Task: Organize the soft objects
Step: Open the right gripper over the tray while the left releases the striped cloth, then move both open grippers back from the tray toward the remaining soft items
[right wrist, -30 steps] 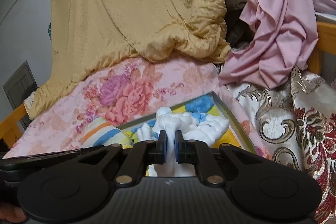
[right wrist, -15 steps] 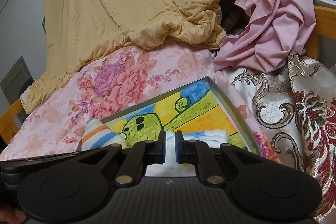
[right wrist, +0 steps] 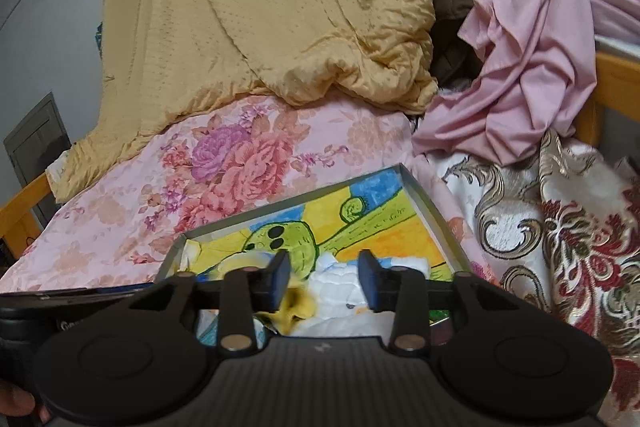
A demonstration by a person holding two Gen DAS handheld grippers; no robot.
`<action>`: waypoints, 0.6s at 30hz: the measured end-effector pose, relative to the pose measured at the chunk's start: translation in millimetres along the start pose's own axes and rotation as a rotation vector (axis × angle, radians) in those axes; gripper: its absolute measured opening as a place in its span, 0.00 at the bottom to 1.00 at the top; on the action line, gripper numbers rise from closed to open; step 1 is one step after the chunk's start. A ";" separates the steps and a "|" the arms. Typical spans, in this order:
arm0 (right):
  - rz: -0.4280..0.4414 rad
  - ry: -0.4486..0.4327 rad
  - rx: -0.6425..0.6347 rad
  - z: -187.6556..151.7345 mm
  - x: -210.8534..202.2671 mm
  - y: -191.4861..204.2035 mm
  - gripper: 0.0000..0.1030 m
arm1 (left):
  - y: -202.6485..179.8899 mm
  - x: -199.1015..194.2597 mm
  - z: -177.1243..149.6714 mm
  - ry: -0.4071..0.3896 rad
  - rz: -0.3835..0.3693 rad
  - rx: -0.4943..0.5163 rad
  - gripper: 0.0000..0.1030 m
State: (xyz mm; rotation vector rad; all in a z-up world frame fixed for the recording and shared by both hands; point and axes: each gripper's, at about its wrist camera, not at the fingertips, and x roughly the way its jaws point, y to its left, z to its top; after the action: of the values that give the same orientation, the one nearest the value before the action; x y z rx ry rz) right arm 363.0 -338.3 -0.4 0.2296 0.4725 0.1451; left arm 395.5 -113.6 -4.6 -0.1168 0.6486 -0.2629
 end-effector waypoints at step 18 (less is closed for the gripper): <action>-0.008 -0.141 -0.038 0.7 -99.5 31.5 1.00 | 6.0 -118.6 -6.7 -0.149 -0.009 -0.016 0.99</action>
State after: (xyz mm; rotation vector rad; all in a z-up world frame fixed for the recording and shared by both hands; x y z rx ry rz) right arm 273.1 -327.1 51.3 0.1991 0.3305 0.1294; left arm 301.9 -75.0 57.8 -0.1527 0.5021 -0.2550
